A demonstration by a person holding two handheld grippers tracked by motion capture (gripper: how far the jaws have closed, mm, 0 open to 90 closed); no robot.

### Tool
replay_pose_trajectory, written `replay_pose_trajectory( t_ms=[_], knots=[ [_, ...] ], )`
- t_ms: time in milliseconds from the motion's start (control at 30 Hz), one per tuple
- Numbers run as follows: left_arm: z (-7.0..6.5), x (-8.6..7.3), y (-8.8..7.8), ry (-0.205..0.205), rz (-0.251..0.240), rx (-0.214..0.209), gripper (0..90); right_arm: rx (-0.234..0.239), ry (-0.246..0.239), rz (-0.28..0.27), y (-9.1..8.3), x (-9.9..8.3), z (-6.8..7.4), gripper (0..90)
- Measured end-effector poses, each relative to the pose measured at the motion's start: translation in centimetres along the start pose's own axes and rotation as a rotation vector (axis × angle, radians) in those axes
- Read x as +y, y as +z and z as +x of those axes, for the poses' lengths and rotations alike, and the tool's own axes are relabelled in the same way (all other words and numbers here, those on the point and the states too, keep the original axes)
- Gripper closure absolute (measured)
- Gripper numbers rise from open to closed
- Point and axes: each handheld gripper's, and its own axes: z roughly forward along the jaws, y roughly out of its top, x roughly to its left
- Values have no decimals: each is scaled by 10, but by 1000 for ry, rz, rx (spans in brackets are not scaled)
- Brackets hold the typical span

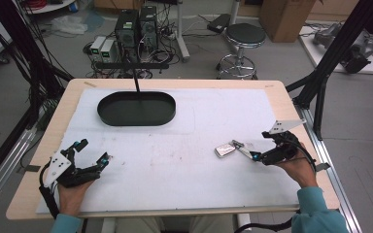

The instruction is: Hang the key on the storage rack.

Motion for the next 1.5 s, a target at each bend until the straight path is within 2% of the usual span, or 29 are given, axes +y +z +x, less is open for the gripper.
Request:
replay_pose_trajectory(
  t_ms=[67,133,200,233,267,300,567,933,1033,1100,1233,1300,1367,1500],
  knots=[
    [0,0,0,0,0,0,115,7,-9,21,2,0,0,49],
    [0,0,0,1,2,0,115,18,-10,88,6,1,-1,53],
    [0,0,0,-1,2,1,115,18,-11,101,8,0,-2,53],
    [0,0,0,-2,3,0,116,24,-11,135,11,-1,-2,53],
    [0,0,0,-1,2,0,116,24,-11,135,11,-1,-2,53],
    [0,0,0,1,4,0,115,25,-12,159,14,-1,-2,53],
    [0,0,0,2,3,1,116,30,4,206,22,-2,-4,53],
    [0,0,0,1,1,2,116,36,-3,278,26,-6,-8,72],
    [0,0,0,1,1,2,115,55,-12,306,30,-5,-9,155],
    [0,0,0,1,1,2,116,62,-9,318,32,-5,-8,157],
    [0,0,0,2,0,2,116,61,-2,344,34,-6,-10,217],
    [0,0,0,1,0,2,116,63,2,342,35,-6,-11,233],
    [0,0,0,1,0,1,115,73,3,351,35,-6,-12,298],
    [0,0,0,1,0,2,115,72,-1,368,35,-6,-11,353]
  ],
)
